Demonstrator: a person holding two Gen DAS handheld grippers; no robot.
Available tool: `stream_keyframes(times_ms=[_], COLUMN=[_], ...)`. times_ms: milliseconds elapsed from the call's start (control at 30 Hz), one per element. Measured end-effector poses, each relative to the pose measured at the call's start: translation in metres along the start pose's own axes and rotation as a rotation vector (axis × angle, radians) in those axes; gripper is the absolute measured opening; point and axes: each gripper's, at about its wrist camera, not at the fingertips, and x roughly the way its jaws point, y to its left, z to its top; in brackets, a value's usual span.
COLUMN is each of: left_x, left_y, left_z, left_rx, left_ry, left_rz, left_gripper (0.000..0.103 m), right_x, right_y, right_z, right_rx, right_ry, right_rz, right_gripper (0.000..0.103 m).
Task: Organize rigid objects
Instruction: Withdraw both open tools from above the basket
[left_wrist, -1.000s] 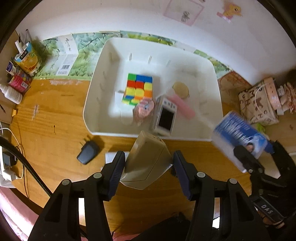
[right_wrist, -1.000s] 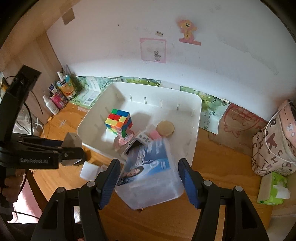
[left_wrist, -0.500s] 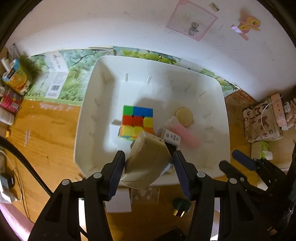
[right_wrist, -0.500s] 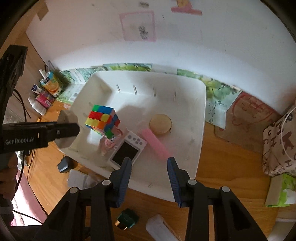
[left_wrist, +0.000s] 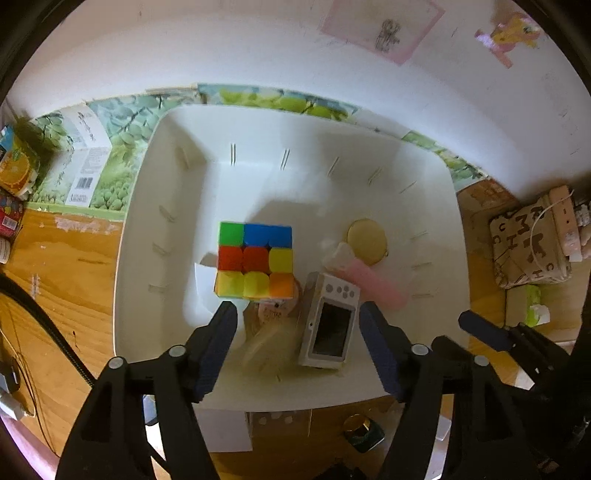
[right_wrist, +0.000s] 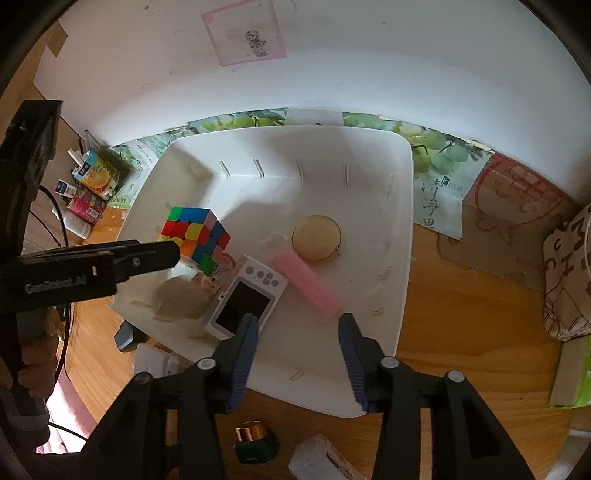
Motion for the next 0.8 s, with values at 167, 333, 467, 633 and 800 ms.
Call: stream_keyframes(times_ms=[167, 333, 467, 633, 800], left_x=[-0.015, -0.039, -0.058, -0.081, -0.105], left_y=[-0.001, -0.003, -0.006, -0.009, -0.01], left_z=[-0.001, -0.01, -0.021, -0.038, -0.064], left_rx=[0.004, 0.009, 0.028, 0.041, 0.051], left_ry=[-0.051, -0.119, -0.175, -0.243, -0.328], left_rz=[-0.012, -0.047, -0.062, -0.06, -0.084], left_gripper=[0.072, 0.072, 0.073, 0.073, 0.073], right_x=[-0.009, -0.025, -0.04, -0.061, -0.077], right_y=[0.002, 0.004, 0.005, 0.002, -0.007], right_z=[-0.003, -0.01, -0.016, -0.027, -0.041], right_rx=[0.016, 0.043, 0.066, 0.108, 0.171], right_ry=[-0.021, -0.055, -0.088, -0.131, -0.155], right_rz=[0.011, 0.036, 0.049, 0.069, 0.104], right_gripper=[0.06, 0.065, 0.067, 0.071, 0.08])
